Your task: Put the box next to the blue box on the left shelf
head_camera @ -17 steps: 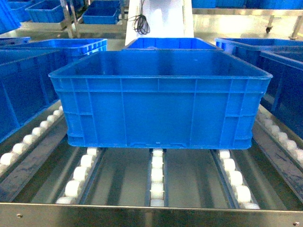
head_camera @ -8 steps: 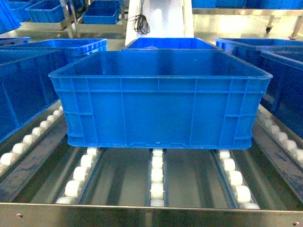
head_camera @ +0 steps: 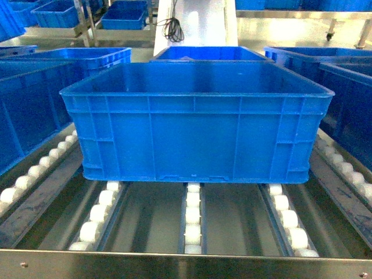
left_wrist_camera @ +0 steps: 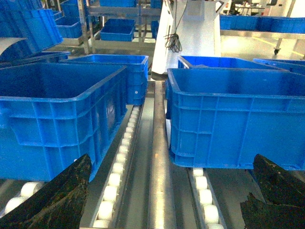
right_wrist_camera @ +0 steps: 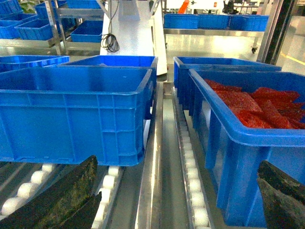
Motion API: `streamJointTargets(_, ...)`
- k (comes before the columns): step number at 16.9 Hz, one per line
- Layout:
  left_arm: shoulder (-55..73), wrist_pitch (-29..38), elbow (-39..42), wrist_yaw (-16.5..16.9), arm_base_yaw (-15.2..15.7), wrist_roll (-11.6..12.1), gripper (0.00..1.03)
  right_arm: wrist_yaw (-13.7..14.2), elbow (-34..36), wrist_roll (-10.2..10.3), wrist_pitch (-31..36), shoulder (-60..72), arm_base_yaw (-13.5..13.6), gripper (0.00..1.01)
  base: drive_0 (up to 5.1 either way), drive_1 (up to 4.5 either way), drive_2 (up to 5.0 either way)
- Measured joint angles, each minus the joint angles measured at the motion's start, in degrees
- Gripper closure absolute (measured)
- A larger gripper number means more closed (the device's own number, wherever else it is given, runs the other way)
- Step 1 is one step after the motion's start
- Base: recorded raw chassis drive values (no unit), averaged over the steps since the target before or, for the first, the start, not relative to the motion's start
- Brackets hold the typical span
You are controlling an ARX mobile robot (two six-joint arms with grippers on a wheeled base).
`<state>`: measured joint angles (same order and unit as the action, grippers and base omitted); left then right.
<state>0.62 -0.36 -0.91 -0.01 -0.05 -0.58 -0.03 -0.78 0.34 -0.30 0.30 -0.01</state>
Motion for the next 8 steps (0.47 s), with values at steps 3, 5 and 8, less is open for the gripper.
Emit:
streamJointTargets(3,0.0,0.0,0.0,0.0,0.0,0.0,0.05,0.0,0.0,0.0,0.0,0.0,0.0,0.03,0.0,0.00,0.0)
streamJointTargets(5,0.0,0.0,0.0,0.0,0.0,0.0,0.05,0.0,0.0,0.0,0.0,0.0,0.0,0.03,0.0,0.00,0.0)
streamJointTargets(8,0.0,0.0,0.0,0.0,0.0,0.0,0.05,0.0,0.0,0.0,0.0,0.0,0.0,0.03,0.0,0.00,0.0)
